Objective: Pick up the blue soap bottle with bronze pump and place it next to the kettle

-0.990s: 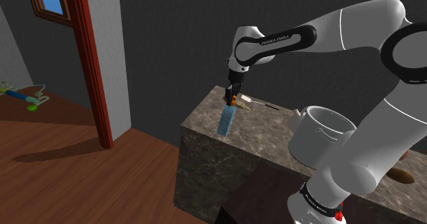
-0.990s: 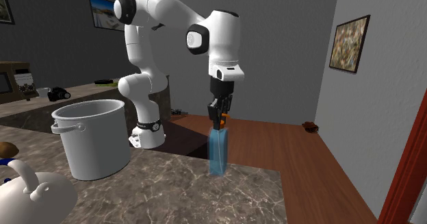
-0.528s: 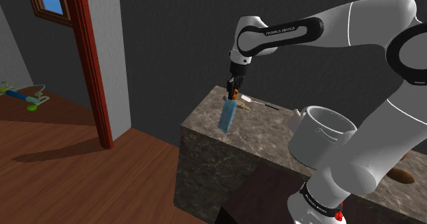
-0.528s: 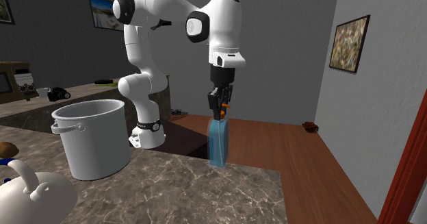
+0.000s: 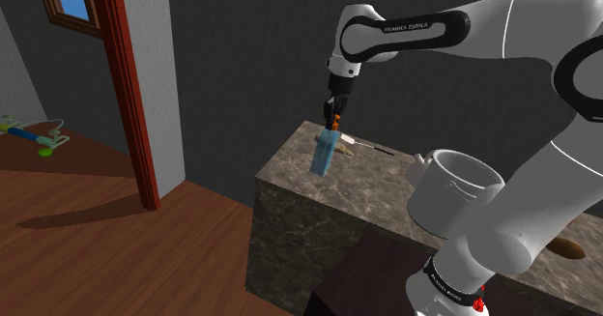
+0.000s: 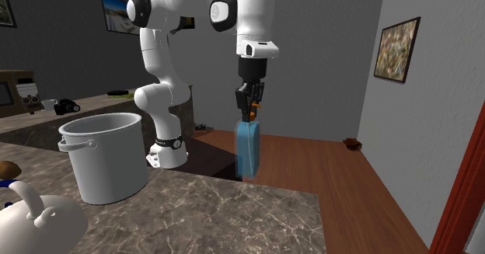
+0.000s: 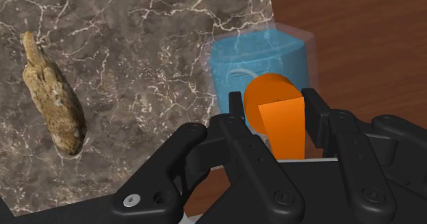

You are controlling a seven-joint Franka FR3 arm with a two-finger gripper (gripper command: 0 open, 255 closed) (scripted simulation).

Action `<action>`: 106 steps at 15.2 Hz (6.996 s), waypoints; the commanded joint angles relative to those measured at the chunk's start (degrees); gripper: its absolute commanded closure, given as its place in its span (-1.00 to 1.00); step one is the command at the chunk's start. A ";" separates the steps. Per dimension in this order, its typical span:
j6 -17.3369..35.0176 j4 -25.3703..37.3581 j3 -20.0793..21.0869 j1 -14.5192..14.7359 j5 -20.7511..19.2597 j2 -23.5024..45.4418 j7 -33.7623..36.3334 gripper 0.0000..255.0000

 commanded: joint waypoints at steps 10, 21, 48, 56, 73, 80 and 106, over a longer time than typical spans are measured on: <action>-8.46 8.13 0.01 0.00 -0.04 -0.33 0.10 1.00; -17.07 17.73 0.01 0.02 0.04 0.66 0.18 1.00; -32.30 30.36 -5.39 -4.39 -1.94 -1.93 -9.83 1.00; -32.39 26.20 -11.67 -8.44 -5.27 -6.64 -20.56 1.00; -26.09 17.36 -19.65 -13.02 -9.57 -10.38 -32.55 1.00; -20.70 10.10 -19.67 -13.33 -10.24 -12.34 -31.78 1.00; -0.84 -11.01 -21.59 -14.31 -11.92 -13.67 -30.52 1.00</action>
